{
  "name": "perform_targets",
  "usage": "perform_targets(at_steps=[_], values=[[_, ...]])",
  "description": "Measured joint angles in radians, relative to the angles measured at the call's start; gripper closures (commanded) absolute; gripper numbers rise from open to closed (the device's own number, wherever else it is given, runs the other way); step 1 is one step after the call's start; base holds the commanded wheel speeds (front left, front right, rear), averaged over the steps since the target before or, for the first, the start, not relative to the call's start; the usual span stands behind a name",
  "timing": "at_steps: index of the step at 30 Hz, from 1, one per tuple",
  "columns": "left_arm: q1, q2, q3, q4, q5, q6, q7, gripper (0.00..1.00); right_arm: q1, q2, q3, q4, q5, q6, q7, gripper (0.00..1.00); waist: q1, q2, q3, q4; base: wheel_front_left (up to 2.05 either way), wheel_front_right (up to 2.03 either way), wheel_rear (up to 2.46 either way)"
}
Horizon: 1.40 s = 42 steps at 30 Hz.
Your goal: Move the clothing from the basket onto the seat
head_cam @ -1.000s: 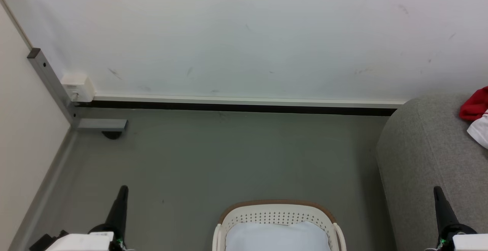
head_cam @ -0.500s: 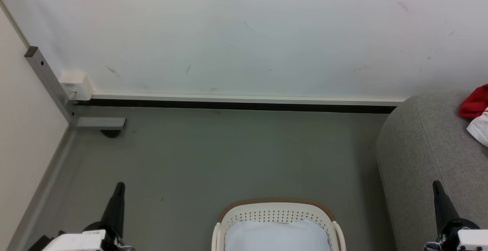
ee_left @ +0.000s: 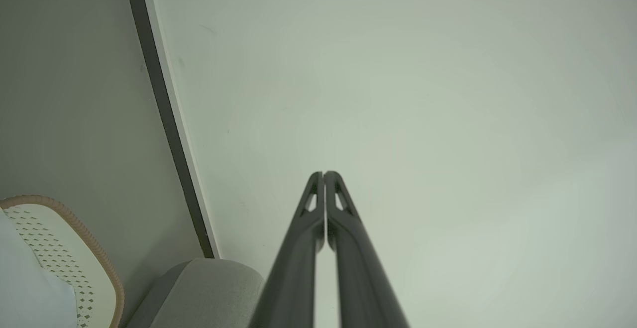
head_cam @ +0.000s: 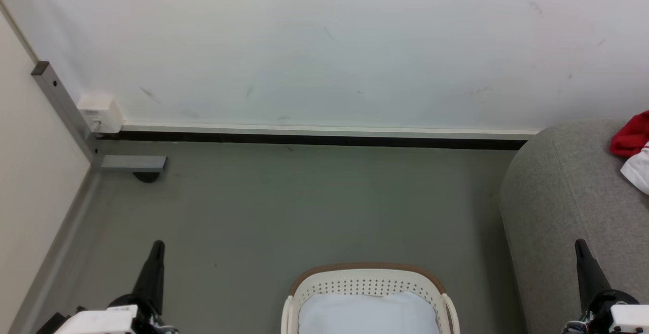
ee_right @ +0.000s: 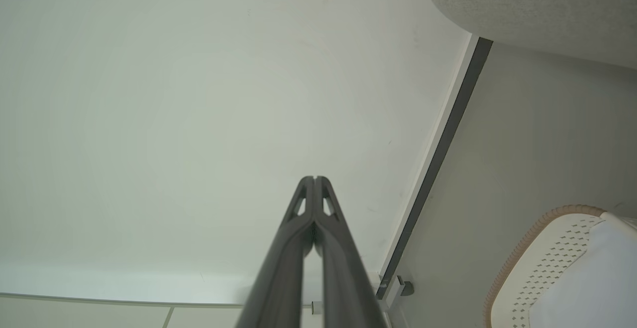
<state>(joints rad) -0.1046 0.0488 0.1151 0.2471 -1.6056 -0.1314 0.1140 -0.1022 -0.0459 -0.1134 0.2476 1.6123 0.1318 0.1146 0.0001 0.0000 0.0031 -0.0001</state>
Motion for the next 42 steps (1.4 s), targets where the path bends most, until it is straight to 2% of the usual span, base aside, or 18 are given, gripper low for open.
perform_targets(at_steps=[42], values=[[0.0,0.0,0.0,0.0,0.0,0.0,0.0,1.0,0.0,0.0,0.0,0.0,0.0,0.0,0.0,1.0,-0.0001,0.0,0.0,0.0,0.0,0.0,0.0]])
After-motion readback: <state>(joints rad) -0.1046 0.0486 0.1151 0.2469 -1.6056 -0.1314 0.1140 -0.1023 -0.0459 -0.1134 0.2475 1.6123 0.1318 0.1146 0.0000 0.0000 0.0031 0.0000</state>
